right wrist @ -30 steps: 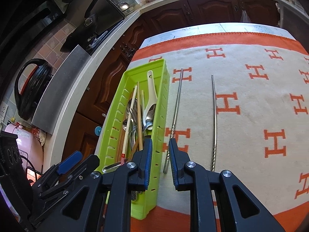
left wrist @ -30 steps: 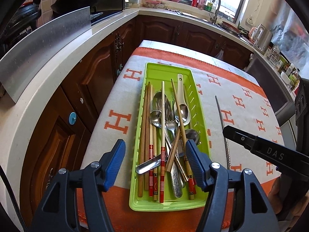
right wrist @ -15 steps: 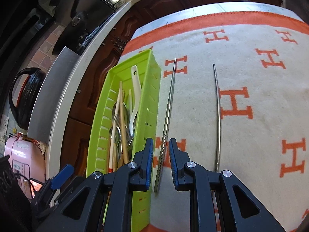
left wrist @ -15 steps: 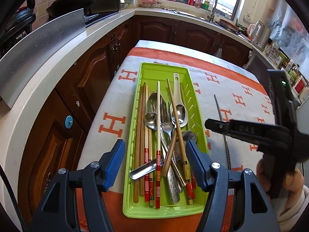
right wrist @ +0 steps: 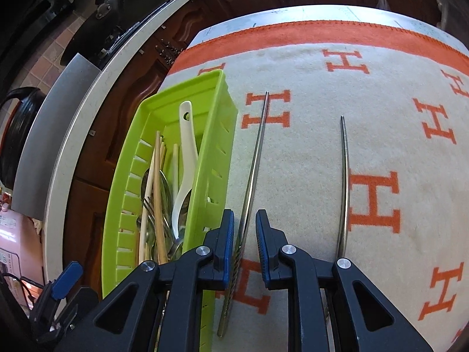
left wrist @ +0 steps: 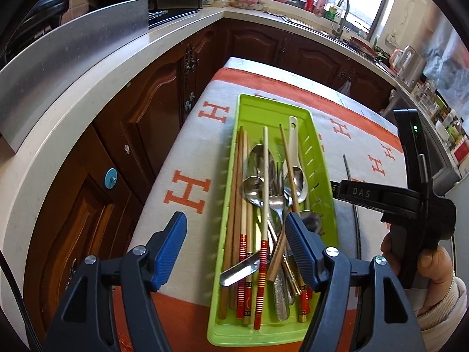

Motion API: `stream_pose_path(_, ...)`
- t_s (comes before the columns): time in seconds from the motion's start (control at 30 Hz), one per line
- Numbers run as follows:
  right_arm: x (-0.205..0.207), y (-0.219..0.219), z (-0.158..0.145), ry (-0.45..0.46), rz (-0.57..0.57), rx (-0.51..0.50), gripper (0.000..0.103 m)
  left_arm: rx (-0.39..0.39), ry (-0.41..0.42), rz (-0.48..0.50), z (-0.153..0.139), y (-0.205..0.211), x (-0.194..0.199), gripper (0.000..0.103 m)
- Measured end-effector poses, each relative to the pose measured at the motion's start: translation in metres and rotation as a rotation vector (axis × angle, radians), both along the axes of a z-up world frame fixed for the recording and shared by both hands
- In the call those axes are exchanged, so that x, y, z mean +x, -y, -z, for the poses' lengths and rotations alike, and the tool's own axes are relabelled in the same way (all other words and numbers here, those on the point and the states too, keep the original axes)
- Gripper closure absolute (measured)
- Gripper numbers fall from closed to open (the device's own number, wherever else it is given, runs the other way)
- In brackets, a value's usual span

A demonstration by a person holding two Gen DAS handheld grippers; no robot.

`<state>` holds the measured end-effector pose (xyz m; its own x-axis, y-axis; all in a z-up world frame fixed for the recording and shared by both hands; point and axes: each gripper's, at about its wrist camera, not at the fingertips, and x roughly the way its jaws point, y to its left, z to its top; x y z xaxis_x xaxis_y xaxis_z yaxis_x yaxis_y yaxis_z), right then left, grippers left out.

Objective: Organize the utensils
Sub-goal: 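Move the right tool to a metal chopstick and grasp it, then grasp the other metal chopstick with the left tool while the right tool holds its chopstick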

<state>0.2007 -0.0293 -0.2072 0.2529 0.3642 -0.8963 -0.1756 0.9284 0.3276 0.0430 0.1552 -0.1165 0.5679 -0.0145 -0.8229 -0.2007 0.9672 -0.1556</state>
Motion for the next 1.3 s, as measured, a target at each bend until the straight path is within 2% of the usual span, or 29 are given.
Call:
stream_pose_path(0.17, 0.002, -0.01, 0.002, 0.037, -0.047, -0.046, 0.09, -0.018, -0.006, -0.012, 0.003, -0.004, 0.001, 0.035)
stream_pose_path(0.23, 0.001, -0.011, 0.001, 0.048, -0.064, -0.069, 0.094, -0.024, -0.01, -0.012, 0.004, -0.004, 0.001, 0.035)
stream_pose_path(0.37, 0.0, -0.007, 0.001, 0.044, -0.062, -0.065, 0.096, -0.028, -0.014, -0.009, 0.006, -0.003, 0.001, 0.035)
stream_pose_path(0.53, -0.004, -0.001, -0.002, 0.064, -0.061, -0.146, 0.096, -0.03, -0.012, -0.012, 0.005, -0.004, 0.0, 0.035)
stream_pose_path(1.03, -0.037, -0.023, -0.005, 0.25, -0.207, -0.38, 0.098, -0.032, -0.014, 0.022, 0.0, 0.008, -0.002, 0.033)
stream_pose_path(1.1, -0.038, -0.019, -0.006, 0.236, -0.187, -0.359, 0.098, -0.028, -0.005, 0.024, -0.003, 0.01, -0.002, 0.033)
stream_pose_path(1.3, -0.036, 0.012, -0.014, 0.147, -0.083, -0.189, 0.098, -0.037, 0.012, 0.032, -0.011, 0.018, -0.003, 0.034)
